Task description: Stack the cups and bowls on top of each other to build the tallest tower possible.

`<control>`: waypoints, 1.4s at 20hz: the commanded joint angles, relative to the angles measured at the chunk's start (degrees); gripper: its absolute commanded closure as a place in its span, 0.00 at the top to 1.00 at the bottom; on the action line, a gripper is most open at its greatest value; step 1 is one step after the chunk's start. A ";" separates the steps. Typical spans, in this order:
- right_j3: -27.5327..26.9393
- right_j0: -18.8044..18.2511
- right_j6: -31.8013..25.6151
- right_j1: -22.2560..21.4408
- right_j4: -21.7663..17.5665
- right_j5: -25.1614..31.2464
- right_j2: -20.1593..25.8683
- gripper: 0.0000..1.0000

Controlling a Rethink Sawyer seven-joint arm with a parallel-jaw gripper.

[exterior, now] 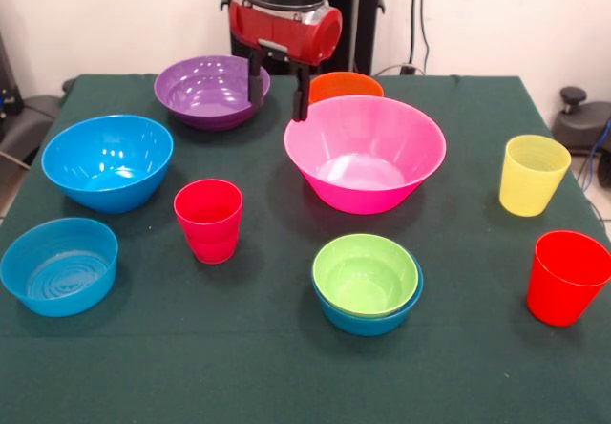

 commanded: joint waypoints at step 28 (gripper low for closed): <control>8.29 -7.83 -2.77 5.06 -17.45 -6.75 10.36 1.00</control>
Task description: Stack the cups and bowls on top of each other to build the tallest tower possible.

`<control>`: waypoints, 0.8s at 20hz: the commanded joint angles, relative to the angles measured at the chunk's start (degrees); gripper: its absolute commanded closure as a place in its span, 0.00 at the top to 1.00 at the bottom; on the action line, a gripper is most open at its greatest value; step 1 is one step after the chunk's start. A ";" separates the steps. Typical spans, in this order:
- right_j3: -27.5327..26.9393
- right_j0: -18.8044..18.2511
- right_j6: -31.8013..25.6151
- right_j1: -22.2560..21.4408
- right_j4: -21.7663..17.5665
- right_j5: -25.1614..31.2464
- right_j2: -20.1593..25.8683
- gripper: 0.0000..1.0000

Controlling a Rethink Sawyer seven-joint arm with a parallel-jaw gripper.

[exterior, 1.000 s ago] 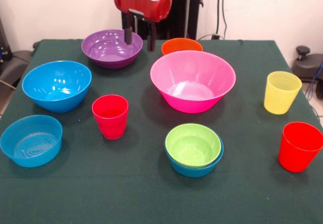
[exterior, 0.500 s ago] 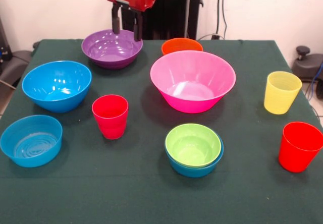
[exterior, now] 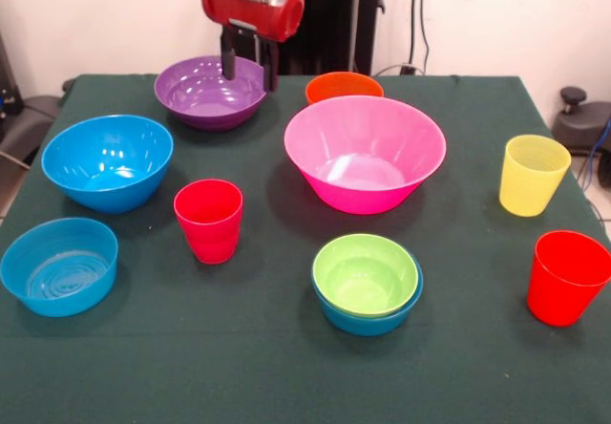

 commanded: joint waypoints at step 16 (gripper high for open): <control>3.04 0.48 -0.76 11.72 -11.96 -11.72 2.88 1.00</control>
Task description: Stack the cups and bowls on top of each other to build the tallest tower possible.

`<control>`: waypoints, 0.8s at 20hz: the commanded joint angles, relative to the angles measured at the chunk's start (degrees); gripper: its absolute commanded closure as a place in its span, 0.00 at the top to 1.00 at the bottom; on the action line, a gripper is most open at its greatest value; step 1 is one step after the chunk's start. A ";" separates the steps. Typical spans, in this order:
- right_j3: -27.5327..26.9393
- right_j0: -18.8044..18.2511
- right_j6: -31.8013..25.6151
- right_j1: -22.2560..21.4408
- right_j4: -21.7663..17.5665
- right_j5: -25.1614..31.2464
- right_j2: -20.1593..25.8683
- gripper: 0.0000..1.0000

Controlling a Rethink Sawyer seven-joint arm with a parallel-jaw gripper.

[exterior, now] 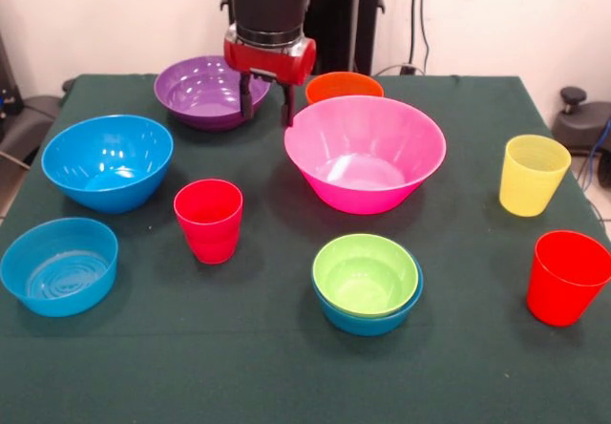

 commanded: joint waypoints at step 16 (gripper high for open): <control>10.14 -3.37 -2.77 -6.09 -5.57 1.20 3.52 1.00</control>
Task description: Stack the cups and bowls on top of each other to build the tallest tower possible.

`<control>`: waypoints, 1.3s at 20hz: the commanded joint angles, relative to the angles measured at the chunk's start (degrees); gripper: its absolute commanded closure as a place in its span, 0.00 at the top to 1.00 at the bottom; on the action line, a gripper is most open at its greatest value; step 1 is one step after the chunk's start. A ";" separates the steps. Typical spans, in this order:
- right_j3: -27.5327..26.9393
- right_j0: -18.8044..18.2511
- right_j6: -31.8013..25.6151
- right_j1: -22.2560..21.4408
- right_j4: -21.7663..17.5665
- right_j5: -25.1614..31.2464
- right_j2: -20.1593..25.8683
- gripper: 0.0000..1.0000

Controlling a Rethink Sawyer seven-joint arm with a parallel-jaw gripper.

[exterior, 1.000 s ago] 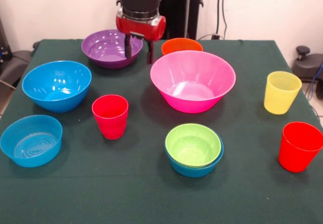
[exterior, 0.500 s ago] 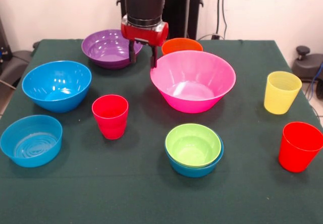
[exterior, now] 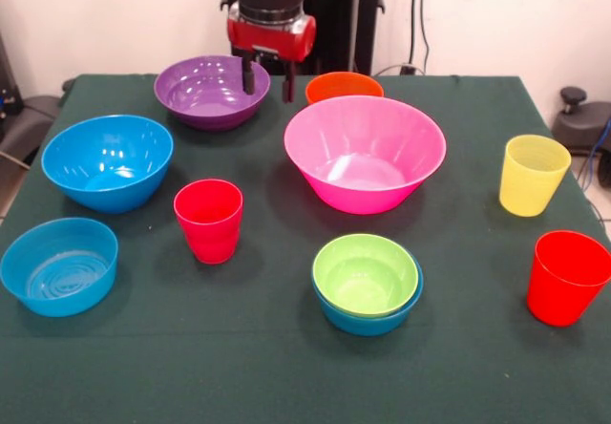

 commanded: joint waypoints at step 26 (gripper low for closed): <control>-5.54 6.11 4.24 18.85 -11.78 -15.06 -7.47 1.00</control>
